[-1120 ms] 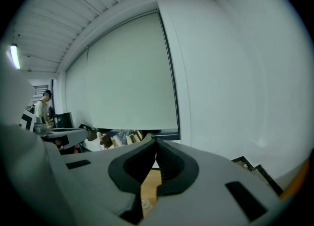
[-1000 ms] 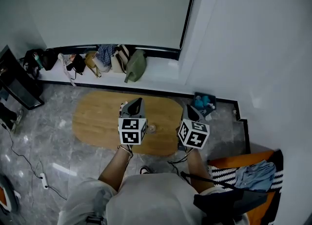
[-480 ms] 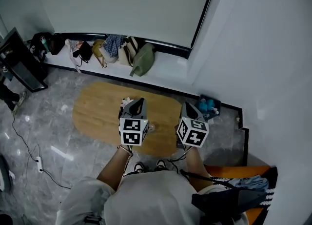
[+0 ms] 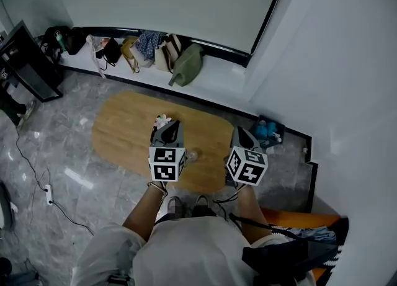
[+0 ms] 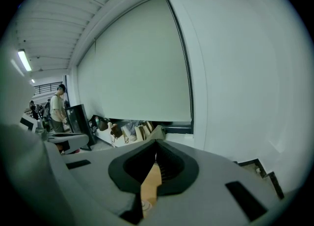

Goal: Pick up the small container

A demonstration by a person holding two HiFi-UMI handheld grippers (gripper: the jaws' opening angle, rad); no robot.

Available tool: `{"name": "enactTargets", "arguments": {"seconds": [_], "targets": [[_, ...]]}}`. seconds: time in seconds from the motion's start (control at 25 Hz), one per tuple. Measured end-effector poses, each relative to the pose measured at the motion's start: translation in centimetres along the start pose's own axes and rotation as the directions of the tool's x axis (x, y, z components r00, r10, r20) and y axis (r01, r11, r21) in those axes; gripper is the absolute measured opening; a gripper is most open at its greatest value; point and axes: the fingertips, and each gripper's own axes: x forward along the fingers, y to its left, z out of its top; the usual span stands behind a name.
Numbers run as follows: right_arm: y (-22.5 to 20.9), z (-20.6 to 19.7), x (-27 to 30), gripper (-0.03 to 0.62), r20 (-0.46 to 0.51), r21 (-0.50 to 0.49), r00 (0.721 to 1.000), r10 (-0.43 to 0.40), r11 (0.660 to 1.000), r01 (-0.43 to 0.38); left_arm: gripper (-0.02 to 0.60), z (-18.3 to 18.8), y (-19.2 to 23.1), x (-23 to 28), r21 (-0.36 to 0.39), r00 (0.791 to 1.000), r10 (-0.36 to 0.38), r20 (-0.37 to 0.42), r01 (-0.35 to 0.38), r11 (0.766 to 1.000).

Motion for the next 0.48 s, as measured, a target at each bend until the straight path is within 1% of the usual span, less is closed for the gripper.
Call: {"name": "enactTargets", "arguments": {"seconds": [0.12,0.28,0.48], "targets": [[0.1,-1.3,0.9,0.024,-0.031,-0.016,0.999,0.013,1.0,-0.013,0.008,-1.4,0.6,0.4,-0.017,0.999,0.014,-0.028,-0.014,1.0],[0.3,-3.6,2.1,0.023,-0.08,-0.026,0.996,0.029,0.999,-0.031,0.008,-4.2,1.3,0.8,-0.041,0.996,0.033,-0.077,-0.036,0.999],[0.2,-7.6,3.8,0.023,-0.145,-0.023,0.988,0.051,0.998,-0.055,0.008,-9.4,2.2,1.5,-0.058,0.986,0.05,-0.159,-0.06,0.996]]}}
